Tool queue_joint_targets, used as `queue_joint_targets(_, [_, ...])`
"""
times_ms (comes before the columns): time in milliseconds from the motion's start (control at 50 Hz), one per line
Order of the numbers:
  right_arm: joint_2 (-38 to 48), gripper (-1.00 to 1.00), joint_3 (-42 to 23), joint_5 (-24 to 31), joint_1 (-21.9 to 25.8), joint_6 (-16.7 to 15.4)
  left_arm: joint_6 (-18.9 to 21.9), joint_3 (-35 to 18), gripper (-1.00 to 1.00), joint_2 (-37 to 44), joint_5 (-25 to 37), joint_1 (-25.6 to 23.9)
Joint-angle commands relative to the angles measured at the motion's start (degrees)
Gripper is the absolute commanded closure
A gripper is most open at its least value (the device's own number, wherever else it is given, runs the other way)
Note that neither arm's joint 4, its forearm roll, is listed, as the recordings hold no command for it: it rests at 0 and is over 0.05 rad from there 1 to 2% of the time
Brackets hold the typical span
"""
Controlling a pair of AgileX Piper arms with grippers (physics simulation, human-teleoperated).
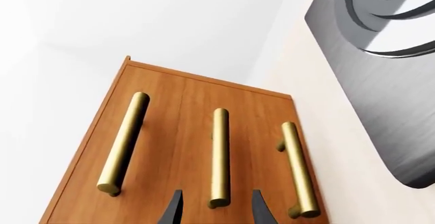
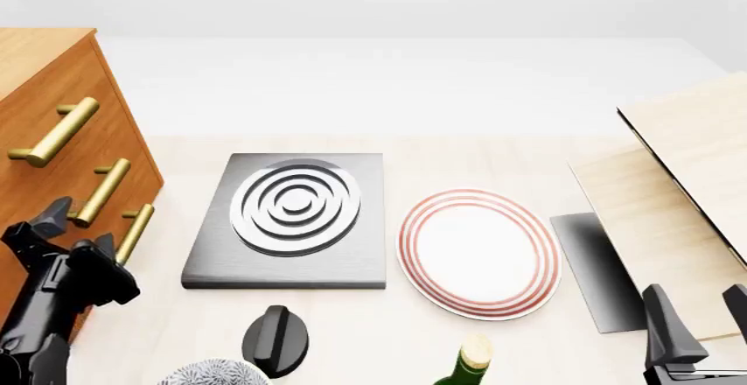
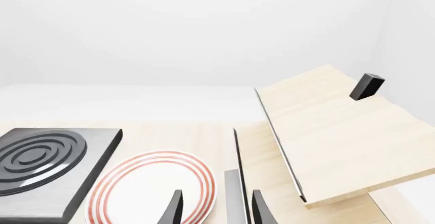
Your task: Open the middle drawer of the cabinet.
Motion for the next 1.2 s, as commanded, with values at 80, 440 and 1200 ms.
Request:
queue_joint_targets(80, [-0.1,-1.00,0.1,0.1,0.2,0.3,-0.5,-0.6,-1.00,-0.2,0.0,1.1])
queue_joint_targets(440, [-0.1,-1.00,0.1,0.1,0.2,0.3,-0.7,-1.4,1.00,0.6,0.0,0.7])
queue_joint_targets(1200, [-0.1,-1.00,0.1,0.1,0.2,0.3,0.1,-1.6,1.00,1.2,0.0,-2.1])
